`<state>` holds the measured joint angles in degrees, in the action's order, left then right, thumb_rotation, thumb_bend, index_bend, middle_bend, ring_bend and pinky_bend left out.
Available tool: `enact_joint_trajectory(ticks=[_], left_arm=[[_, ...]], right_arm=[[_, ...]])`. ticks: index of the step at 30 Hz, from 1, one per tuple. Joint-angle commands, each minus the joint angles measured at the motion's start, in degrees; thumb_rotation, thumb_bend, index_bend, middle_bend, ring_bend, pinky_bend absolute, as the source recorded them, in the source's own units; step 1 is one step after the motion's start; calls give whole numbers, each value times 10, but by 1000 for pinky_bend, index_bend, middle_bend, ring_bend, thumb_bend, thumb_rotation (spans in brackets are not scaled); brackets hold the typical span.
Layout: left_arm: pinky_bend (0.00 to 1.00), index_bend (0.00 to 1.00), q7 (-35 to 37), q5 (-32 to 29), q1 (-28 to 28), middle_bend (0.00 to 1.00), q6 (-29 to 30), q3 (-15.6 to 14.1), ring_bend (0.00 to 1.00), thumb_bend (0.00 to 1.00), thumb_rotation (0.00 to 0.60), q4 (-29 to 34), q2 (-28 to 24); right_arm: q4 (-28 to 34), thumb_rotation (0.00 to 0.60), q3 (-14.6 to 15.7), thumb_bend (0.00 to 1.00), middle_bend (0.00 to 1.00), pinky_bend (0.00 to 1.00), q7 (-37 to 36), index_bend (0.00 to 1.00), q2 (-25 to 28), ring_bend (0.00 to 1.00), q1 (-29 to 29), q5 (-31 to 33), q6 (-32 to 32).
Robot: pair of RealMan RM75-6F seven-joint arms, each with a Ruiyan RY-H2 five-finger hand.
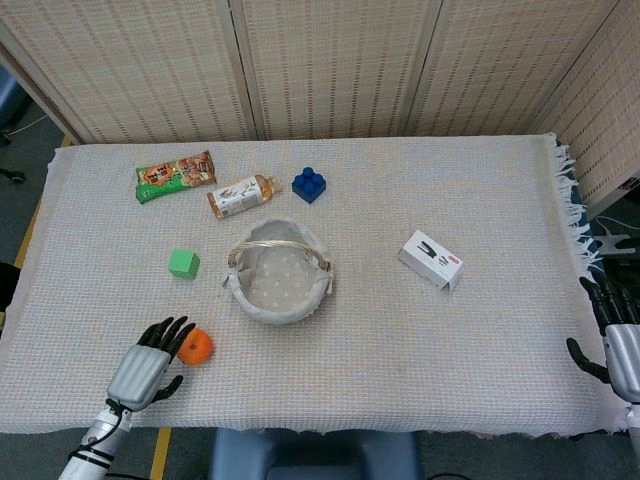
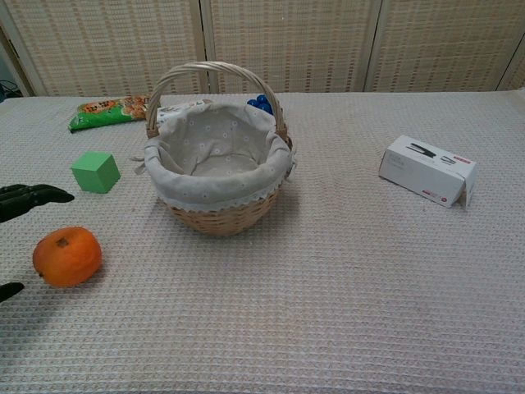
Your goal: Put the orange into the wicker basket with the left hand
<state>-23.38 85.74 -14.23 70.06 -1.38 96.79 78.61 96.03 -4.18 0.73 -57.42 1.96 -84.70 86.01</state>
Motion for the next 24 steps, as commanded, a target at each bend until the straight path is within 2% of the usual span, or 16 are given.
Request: enact_joint_trajectory(ticks=[1, 10, 18, 24], left_arm=[[121, 0, 3, -13, -7, 0, -13, 3, 0, 316, 600, -16, 16], [121, 0, 5, -32, -20, 0, -21, 17, 0, 316, 600, -51, 48], [121, 0, 14, -32, -25, 0, -21, 16, 1, 315, 600, -67, 69], [121, 16, 12, -39, -30, 48, -26, 16, 52, 315, 600, -84, 84]], right_arm=[[0, 600, 1, 222, 0, 138, 0, 0, 0, 0, 0, -1, 0], [1, 600, 1, 222, 0, 138, 3, 0, -1, 0, 1, -1, -2], [2, 600, 1, 222, 0, 138, 4, 0, 0, 0, 2, 0, -3], [1, 600, 2, 222, 0, 138, 2, 0, 0, 0, 1, -1, -2]])
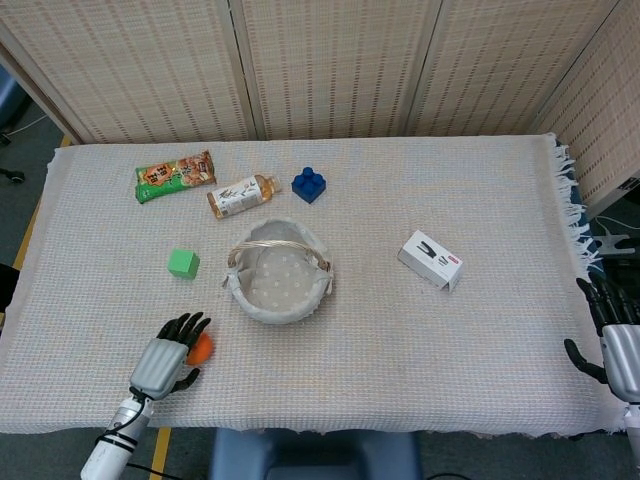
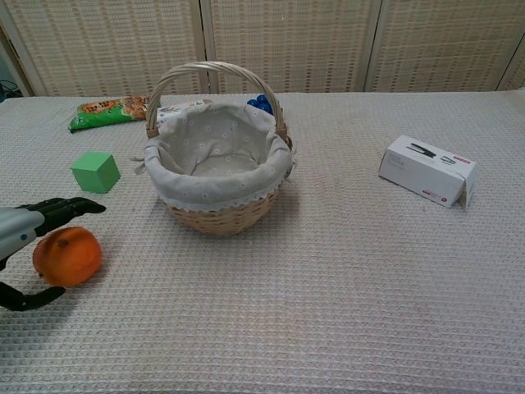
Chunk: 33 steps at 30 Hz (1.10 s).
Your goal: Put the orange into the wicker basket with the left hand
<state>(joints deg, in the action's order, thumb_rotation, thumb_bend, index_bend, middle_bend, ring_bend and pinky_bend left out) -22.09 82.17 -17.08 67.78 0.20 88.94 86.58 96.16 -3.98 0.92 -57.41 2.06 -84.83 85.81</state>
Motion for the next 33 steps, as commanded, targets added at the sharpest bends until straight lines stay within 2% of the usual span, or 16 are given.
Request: enact_joint_trajectory(ticks=[1, 16, 24, 27, 33], left_arm=[[121, 27, 0, -6, -3, 60, -4, 1, 63, 316, 600, -11, 8], [155, 228, 20, -4, -3, 309, 13, 1, 301, 319, 600, -61, 42], [228, 420, 45, 28, 2, 481, 63, 8, 455, 342, 600, -72, 50], [233, 445, 40, 33, -1, 499, 71, 15, 469, 343, 600, -59, 39], [237, 472, 4, 25, -25, 518, 73, 57, 485, 352, 600, -11, -6]], right_arm=[[0, 600, 0, 222, 0, 138, -1, 0, 0, 0, 0, 0, 0], [1, 600, 0, 222, 0, 138, 2, 0, -1, 0, 1, 1, -1], [1, 600, 0, 222, 0, 138, 2, 0, 0, 0, 1, 1, -1], [1, 600, 0, 222, 0, 139, 1, 0, 0, 0, 1, 1, -1], [1, 600, 1, 222, 0, 138, -1, 0, 1, 0, 1, -1, -2]])
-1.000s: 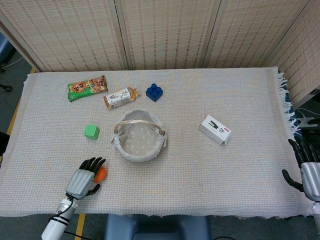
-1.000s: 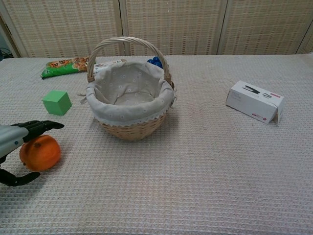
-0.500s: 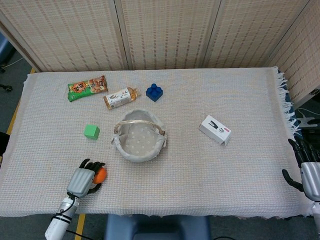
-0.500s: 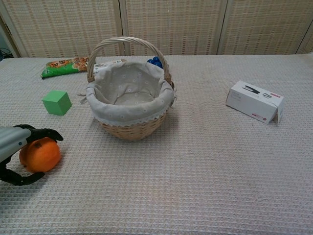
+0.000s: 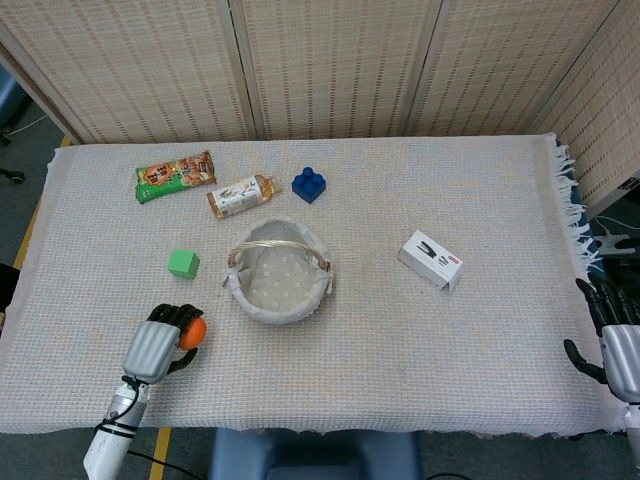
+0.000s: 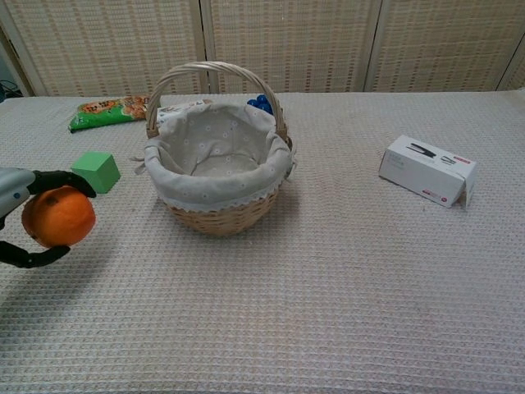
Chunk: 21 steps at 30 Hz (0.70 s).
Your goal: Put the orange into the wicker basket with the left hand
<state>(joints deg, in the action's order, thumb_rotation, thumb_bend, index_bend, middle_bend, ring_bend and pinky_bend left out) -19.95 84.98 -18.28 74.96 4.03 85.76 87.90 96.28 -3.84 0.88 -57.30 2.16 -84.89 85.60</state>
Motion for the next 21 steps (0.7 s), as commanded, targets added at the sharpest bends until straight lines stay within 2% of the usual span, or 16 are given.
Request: enact_joint_trajectory(ticks=[1, 7, 12, 15, 21], left_arm=[[238, 473, -26, -2, -19, 521, 2, 28, 486, 355, 600, 33, -29], [247, 483, -65, 5, -50, 540, 3, 67, 499, 359, 600, 101, -67], [248, 488, -80, -2, -70, 555, -7, 81, 498, 359, 600, 151, -68], [248, 491, -94, -12, -83, 555, -14, 89, 498, 359, 600, 168, -54], [247, 493, -125, -37, -112, 555, -15, 104, 498, 367, 600, 169, 8]], right_arm=[[0, 600, 0, 222, 0, 138, -1, 0, 0, 0, 0, 0, 0], [0, 600, 0, 222, 0, 138, -2, 0, 1, 0, 0, -1, 1], [0, 600, 1, 222, 0, 138, -4, 0, 2, 0, 0, -2, 0], [0, 600, 2, 222, 0, 138, -6, 0, 3, 0, 0, -4, 0], [-1, 600, 2, 222, 0, 138, -14, 0, 6, 0, 0, -4, 0]])
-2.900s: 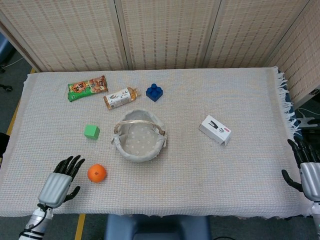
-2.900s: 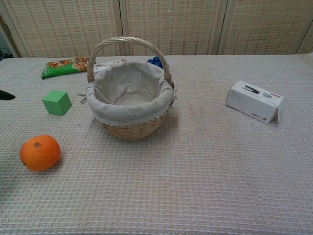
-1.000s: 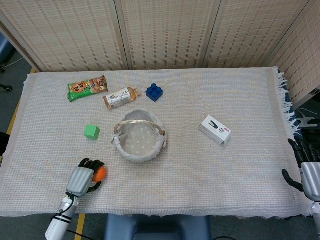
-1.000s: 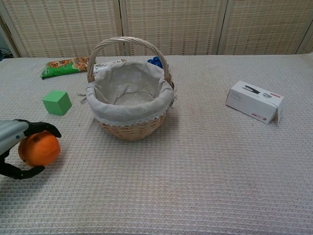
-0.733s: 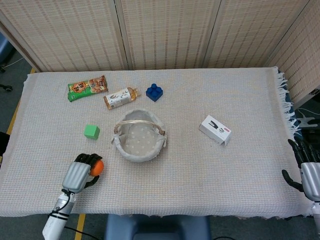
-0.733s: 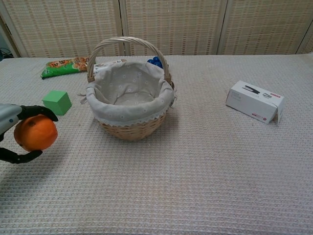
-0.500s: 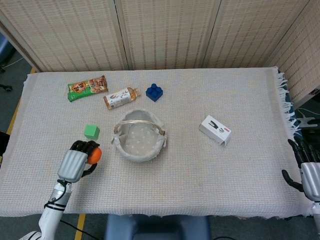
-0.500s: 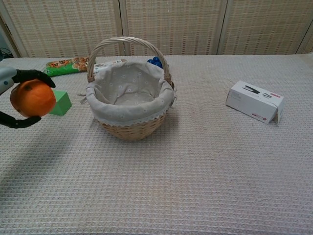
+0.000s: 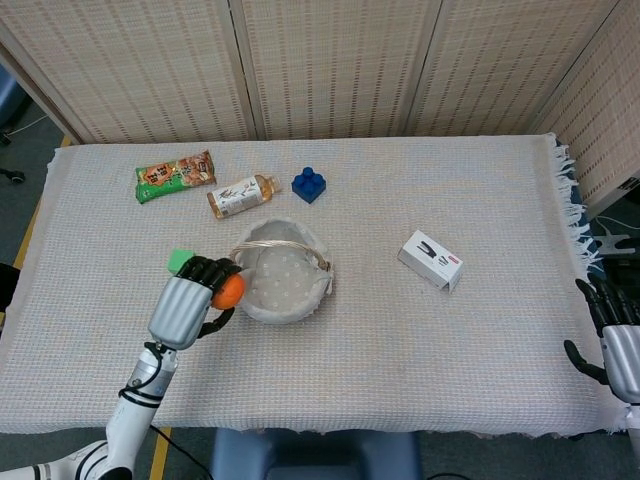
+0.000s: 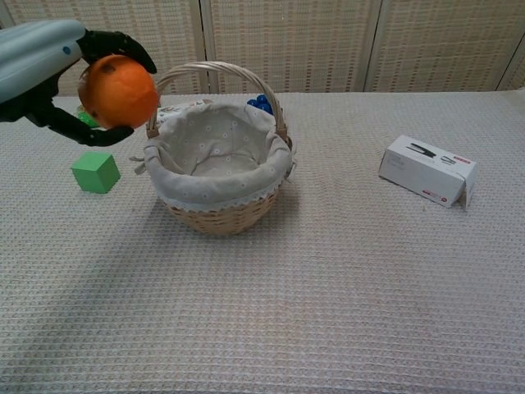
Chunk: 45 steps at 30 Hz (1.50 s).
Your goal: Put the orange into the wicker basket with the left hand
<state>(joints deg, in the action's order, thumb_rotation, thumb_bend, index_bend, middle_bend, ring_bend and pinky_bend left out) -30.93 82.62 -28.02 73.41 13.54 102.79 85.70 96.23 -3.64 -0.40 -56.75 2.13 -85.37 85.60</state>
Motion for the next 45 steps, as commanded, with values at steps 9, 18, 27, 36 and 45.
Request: enact_joint_trajectory(ticks=[9, 18, 27, 36, 45], left_arm=[[247, 498, -46, -54, -55, 553, 3, 29, 498, 368, 600, -73, 133], [248, 498, -78, -84, -80, 550, 19, 45, 498, 368, 600, -124, 188], [220, 290, -103, -116, -82, 362, 35, 46, 419, 368, 600, -119, 209], [169, 52, -114, -131, -87, 140, 34, 38, 185, 354, 600, -118, 216], [141, 0, -93, -130, -86, 6, 31, 32, 58, 296, 600, -96, 198]], right_arm=[[-1, 600, 1, 222, 0, 138, -11, 0, 6, 0, 2, 0, -6], [0, 600, 2, 222, 0, 138, -12, 0, 9, 0, 4, -1, -10], [1, 600, 2, 222, 0, 138, -9, 0, 8, 0, 6, 1, -13], [2, 600, 2, 222, 0, 138, -10, 0, 8, 0, 6, 2, -13], [3, 600, 3, 222, 0, 138, -9, 0, 8, 0, 6, 2, -14]])
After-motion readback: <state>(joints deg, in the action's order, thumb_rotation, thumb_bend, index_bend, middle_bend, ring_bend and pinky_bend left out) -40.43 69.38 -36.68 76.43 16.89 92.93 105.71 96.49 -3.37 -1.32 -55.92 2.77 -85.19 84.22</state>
